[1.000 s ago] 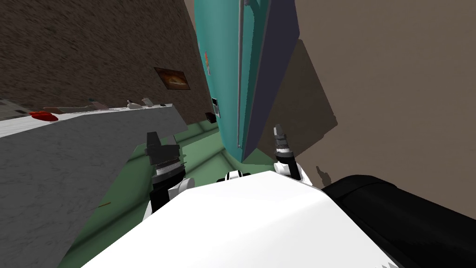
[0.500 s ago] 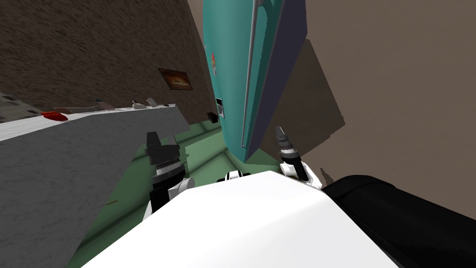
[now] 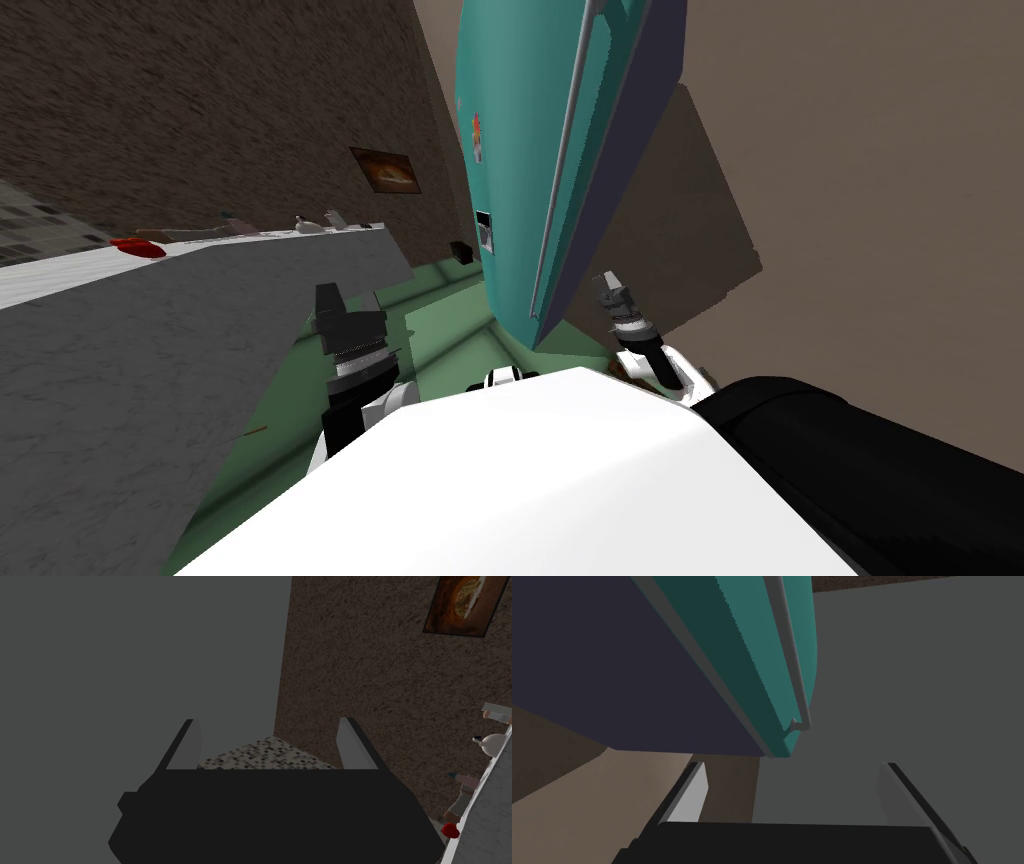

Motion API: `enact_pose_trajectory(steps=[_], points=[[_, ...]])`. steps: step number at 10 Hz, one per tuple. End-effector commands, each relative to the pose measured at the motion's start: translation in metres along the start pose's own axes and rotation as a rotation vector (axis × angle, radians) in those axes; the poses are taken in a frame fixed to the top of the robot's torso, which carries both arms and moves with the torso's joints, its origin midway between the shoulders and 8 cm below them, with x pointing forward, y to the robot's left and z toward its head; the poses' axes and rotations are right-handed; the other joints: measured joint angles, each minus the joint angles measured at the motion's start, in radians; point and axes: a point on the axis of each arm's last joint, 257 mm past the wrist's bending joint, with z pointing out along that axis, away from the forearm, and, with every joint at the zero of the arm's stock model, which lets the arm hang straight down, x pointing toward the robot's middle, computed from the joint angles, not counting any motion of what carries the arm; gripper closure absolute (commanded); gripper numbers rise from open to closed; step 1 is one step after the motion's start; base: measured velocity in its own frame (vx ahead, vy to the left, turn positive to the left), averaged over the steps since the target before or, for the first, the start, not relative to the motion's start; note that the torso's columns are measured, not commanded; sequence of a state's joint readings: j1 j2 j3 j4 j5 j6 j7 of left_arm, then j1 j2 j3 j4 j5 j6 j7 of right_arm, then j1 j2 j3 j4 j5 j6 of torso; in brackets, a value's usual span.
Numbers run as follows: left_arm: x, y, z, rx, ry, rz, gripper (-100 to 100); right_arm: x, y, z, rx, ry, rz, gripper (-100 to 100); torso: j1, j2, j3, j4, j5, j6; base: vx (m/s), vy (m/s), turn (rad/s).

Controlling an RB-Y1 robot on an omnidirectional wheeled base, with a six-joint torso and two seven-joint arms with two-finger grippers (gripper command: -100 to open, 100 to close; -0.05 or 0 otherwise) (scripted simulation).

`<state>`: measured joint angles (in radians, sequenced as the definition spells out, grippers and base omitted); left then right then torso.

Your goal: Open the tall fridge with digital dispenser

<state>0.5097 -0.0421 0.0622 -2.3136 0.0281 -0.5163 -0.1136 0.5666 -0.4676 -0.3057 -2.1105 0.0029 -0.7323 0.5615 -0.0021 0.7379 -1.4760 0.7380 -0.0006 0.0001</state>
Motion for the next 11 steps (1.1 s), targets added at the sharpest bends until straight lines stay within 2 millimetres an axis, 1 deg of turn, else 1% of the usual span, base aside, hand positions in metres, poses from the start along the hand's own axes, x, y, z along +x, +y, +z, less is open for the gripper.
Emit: enact_pose_trajectory(steps=[1,2,3,4,5,6,7,9,10,11], points=[[0.0,0.0,0.0,0.0,0.0,0.0,0,-0.003,-0.003,-0.003,-0.036,0.031,-0.107,-100,0.002,0.0,0.0,0.0,0.0,0.0,0.019,0.106,0.007],[0.0,0.0,0.0,0.0,0.0,0.0,0,-0.006,-0.005,-0.006,-0.068,0.056,-0.189,-100,0.001,0.001,0.0,0.0,0.0,0.0,0.01,0.115,0.02],[0.0,0.0,0.0,0.0,0.0,0.0,0,-0.006,-0.005,-0.006,-0.068,0.056,-0.195,-100,0.002,0.001,0.001,0.0,0.001,0.0,0.017,0.089,0.009],[0.0,0.0,0.0,0.0,0.0,0.0,0,-0.01,-0.008,-0.008,-0.101,0.081,-0.276,-100,0.001,0.0,0.0,0.0,0.0,0.0,0.022,0.098,0.022],[0.0,0.0,0.0,0.0,0.0,0.0,0,-0.01,-0.008,-0.008,-0.101,0.08,-0.281,-100,0.002,0.0,0.0,0.0,0.0,0.0,0.031,0.098,0.008],[0.0,0.0,0.0,0.0,0.0,0.0,0,-0.013,-0.011,-0.01,-0.136,0.104,-0.361,-100,0.002,-0.001,0.0,0.0,0.001,0.0,0.044,0.11,0.016],[0.0,0.0,0.0,0.0,0.0,0.0,0,-0.013,-0.011,-0.01,-0.136,0.103,-0.365,-100,0.003,-0.001,-0.001,0.0,0.001,0.0,0.044,0.089,0.006],[0.0,0.0,0.0,0.0,0.0,0.0,0,-0.02,-0.018,-0.014,-0.197,0.144,-0.505,-100,0.003,0.0,0.0,0.0,0.001,0.0,0.05,0.129,0.013],[0.0,0.0,0.0,0.0,0.0,0.0,0,-0.02,-0.017,-0.013,-0.207,0.146,-0.527,-100,0.004,-0.001,0.0,0.0,0.001,0.0,0.065,0.11,-0.002],[0.0,0.0,0.0,0.0,0.0,0.0,0,-0.024,-0.021,-0.014,-0.242,0.166,-0.596,-100,0.002,-0.001,0.0,0.0,0.001,0.0,0.064,0.114,0.004]])
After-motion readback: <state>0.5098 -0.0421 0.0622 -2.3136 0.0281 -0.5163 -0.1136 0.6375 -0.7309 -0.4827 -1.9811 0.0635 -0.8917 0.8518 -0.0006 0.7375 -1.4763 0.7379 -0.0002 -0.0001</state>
